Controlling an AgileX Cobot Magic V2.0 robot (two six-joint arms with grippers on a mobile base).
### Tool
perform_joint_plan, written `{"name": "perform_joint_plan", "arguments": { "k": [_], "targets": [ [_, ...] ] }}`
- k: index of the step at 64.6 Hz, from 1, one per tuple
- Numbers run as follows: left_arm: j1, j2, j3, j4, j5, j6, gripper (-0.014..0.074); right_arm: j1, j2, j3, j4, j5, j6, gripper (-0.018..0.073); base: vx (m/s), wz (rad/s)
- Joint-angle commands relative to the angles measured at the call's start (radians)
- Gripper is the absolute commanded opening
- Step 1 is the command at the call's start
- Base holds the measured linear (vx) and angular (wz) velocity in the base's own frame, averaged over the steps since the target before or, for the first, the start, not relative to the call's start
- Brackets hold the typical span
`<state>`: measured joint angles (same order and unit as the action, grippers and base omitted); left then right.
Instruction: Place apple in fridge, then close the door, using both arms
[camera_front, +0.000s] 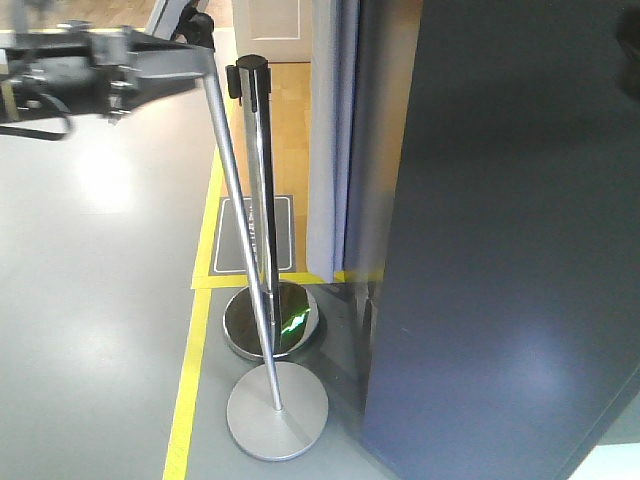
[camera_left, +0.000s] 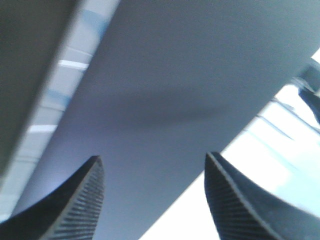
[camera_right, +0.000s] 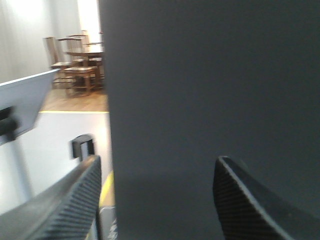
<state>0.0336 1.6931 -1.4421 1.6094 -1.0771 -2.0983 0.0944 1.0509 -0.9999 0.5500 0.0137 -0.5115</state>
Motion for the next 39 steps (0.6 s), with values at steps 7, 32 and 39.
{"name": "perform_joint_plan", "arguments": {
  "k": [7, 32, 39],
  "targets": [
    [0.096, -0.050, -0.028, -0.047, 0.014, -0.011, 0.0428, -0.037, 0.157, -0.143, 0.010, -0.203, -0.030, 0.0470, 0.00, 0.00],
    [0.149, -0.047, -0.028, 0.096, 0.070, -0.012, 0.0377, -0.133, 0.359, -0.282, 0.159, -0.205, -0.060, 0.0470, 0.00, 0.00],
    [0.149, -0.047, -0.028, 0.094, 0.088, -0.012, 0.0377, -0.133, 0.420, -0.327, 0.159, -0.203, -0.060, 0.0470, 0.00, 0.00]
  ]
}}
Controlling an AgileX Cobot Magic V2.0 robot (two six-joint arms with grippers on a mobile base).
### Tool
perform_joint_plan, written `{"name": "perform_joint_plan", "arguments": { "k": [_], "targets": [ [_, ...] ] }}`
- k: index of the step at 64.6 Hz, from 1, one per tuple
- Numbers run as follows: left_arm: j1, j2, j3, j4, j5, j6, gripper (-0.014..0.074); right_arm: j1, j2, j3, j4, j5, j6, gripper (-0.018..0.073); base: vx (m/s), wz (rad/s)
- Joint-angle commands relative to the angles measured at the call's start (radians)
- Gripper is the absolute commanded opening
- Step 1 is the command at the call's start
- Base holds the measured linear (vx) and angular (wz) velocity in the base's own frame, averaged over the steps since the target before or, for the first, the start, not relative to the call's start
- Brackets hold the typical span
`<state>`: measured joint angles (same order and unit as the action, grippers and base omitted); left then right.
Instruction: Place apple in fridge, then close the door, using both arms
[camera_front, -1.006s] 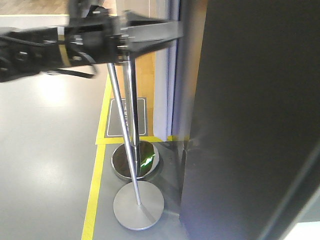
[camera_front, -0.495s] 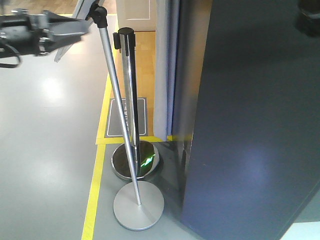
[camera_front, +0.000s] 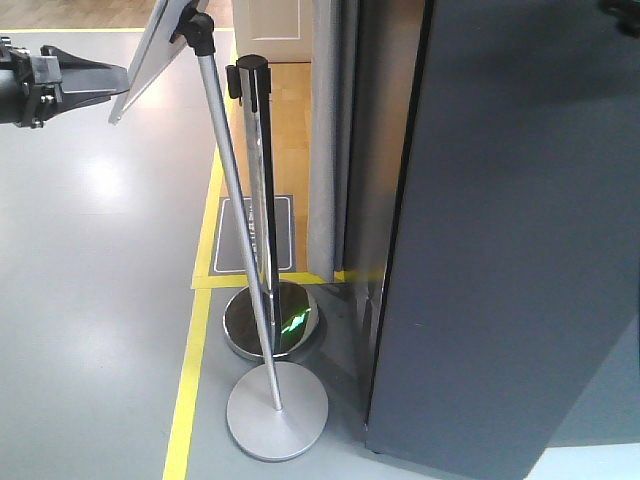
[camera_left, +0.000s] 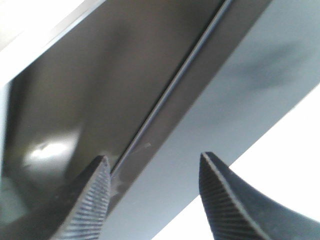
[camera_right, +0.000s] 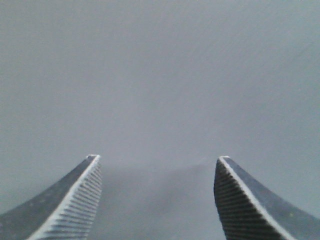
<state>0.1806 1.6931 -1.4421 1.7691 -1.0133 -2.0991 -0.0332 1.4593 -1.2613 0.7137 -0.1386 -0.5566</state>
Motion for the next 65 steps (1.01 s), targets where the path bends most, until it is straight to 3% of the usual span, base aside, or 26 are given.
{"name": "perform_joint_plan", "arguments": {
  "k": [1, 35, 65],
  "targets": [
    [0.002, -0.047, -0.028, -0.065, 0.026, -0.011, 0.0377, -0.006, 0.020, -0.073, -0.005, -0.051, -0.015, 0.0470, 0.00, 0.00],
    [0.011, -0.047, -0.027, -0.039, 0.089, -0.011, 0.0377, -0.016, 0.264, -0.351, -0.005, 0.027, -0.034, 0.0470, 0.00, 0.00],
    [0.012, -0.047, -0.027, -0.024, 0.114, -0.053, 0.0377, -0.033, 0.382, -0.586, -0.005, 0.303, -0.068, 0.0460, -0.01, -0.02]
  ]
}}
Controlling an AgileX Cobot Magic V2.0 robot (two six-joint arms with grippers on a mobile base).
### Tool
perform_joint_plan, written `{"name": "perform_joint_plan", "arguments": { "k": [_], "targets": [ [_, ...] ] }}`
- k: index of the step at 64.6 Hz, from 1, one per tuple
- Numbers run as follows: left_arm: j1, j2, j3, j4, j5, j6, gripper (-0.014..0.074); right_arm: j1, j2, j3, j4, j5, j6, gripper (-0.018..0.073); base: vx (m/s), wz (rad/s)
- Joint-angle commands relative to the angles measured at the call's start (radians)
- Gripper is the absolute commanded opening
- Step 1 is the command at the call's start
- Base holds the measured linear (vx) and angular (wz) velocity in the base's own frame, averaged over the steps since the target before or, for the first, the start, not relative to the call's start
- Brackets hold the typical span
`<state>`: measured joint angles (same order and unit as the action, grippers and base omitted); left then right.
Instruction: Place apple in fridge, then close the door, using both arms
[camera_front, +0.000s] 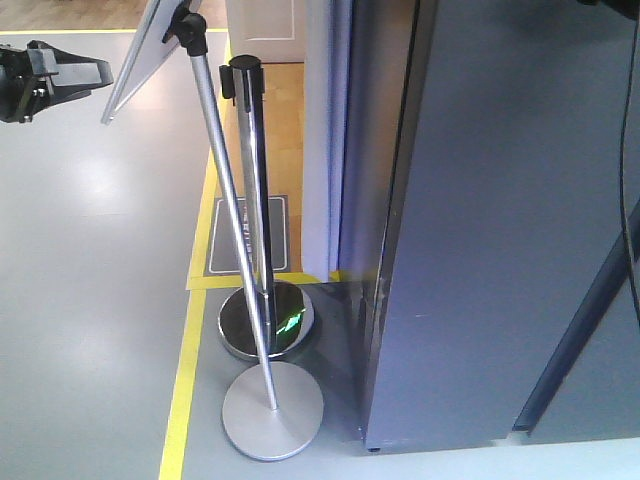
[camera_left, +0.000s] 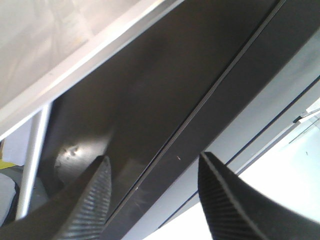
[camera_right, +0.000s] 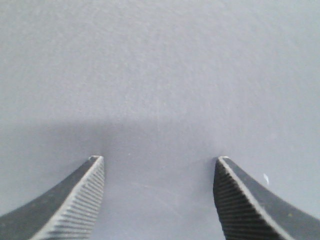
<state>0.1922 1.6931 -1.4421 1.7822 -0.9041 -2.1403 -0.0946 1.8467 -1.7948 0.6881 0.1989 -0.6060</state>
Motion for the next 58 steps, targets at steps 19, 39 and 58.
{"name": "perform_joint_plan", "arguments": {
  "k": [19, 39, 58],
  "targets": [
    [0.001, -0.048, -0.027, -0.166, -0.052, -0.011, 0.0286, 0.028, -0.178, -0.053, 0.023, 0.290, -0.102, 0.0218, -0.01, -0.03],
    [0.001, -0.048, -0.027, -0.168, -0.234, -0.011, -0.0008, 0.028, -0.351, -0.048, 0.049, 0.608, -0.147, -0.0008, 0.00, 0.00],
    [-0.005, -0.138, -0.016, -0.079, -0.321, -0.011, -0.0007, 0.028, -0.442, -0.011, 0.134, 0.818, -0.213, -0.0003, 0.00, 0.00]
  ]
}}
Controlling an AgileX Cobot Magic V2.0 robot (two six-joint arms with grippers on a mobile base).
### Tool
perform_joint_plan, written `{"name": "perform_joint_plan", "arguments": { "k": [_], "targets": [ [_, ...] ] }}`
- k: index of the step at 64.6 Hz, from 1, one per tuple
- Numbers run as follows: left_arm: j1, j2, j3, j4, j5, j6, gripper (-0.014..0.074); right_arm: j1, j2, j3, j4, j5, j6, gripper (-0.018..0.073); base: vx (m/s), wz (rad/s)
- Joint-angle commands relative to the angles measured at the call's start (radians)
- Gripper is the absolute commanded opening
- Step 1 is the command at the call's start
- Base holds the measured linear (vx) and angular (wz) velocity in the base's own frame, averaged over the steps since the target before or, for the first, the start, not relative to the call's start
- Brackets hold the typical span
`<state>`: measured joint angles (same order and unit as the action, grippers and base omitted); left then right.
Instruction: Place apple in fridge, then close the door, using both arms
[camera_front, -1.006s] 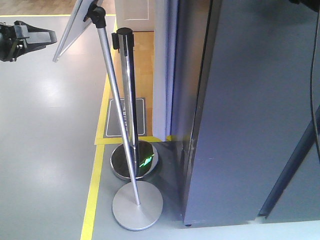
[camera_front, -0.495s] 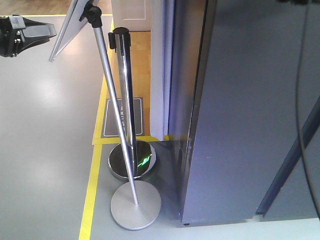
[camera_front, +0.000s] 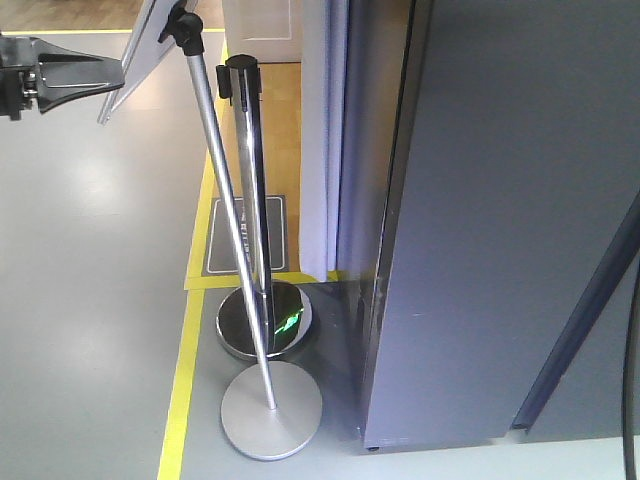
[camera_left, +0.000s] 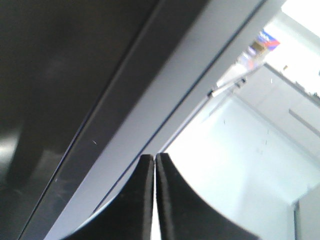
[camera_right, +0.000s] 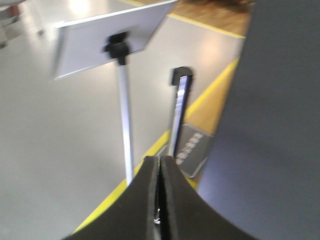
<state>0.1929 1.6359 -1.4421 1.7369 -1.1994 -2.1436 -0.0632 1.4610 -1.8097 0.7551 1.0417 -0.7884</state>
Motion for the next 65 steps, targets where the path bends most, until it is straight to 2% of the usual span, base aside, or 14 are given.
{"name": "perform_joint_plan", "arguments": {
  "k": [1, 11, 18, 25, 40, 46, 53, 59, 65],
  "targets": [
    [-0.006, -0.089, -0.010, -0.024, -0.026, -0.007, -0.0007, -0.003, -0.064, 0.018, 0.071, -0.034, -0.039, -0.0003, 0.00, 0.00],
    [-0.006, -0.202, 0.120, -0.007, 0.016, -0.007, -0.0007, -0.003, -0.173, 0.281, 0.101, -0.225, -0.079, -0.0003, 0.00, 0.00],
    [-0.006, -0.300, 0.263, -0.004, 0.042, -0.007, -0.0007, -0.003, -0.301, 0.534, 0.154, -0.299, -0.156, -0.0003, 0.00, 0.00],
    [-0.006, -0.427, 0.448, 0.026, 0.117, -0.007, -0.0007, -0.003, -0.467, 0.785, 0.197, -0.363, -0.207, -0.0003, 0.00, 0.00],
    [-0.006, -0.733, 0.917, 0.000, 0.320, -0.007, -0.0007, -0.006, -0.831, 1.232, 0.190, -0.438, -0.214, -0.0003, 0.00, 0.00],
    [-0.006, -0.830, 1.074, -0.054, 0.358, -0.007, -0.0007, -0.006, -0.952, 1.357, 0.188, -0.461, -0.228, -0.0003, 0.00, 0.00],
    [-0.006, -0.892, 1.216, -0.163, 0.385, -0.007, -0.0007, -0.006, -1.053, 1.426, 0.194, -0.503, -0.228, -0.0003, 0.00, 0.00],
    [-0.006, -0.897, 1.271, -0.262, 0.372, -0.007, -0.0006, -0.006, -1.104, 1.439, 0.195, -0.503, -0.228, -0.0003, 0.00, 0.00],
    [-0.006, -0.897, 1.278, -0.314, 0.354, -0.007, -0.0006, -0.006, -1.125, 1.441, 0.193, -0.491, -0.228, -0.0002, 0.00, 0.00]
  ]
}}
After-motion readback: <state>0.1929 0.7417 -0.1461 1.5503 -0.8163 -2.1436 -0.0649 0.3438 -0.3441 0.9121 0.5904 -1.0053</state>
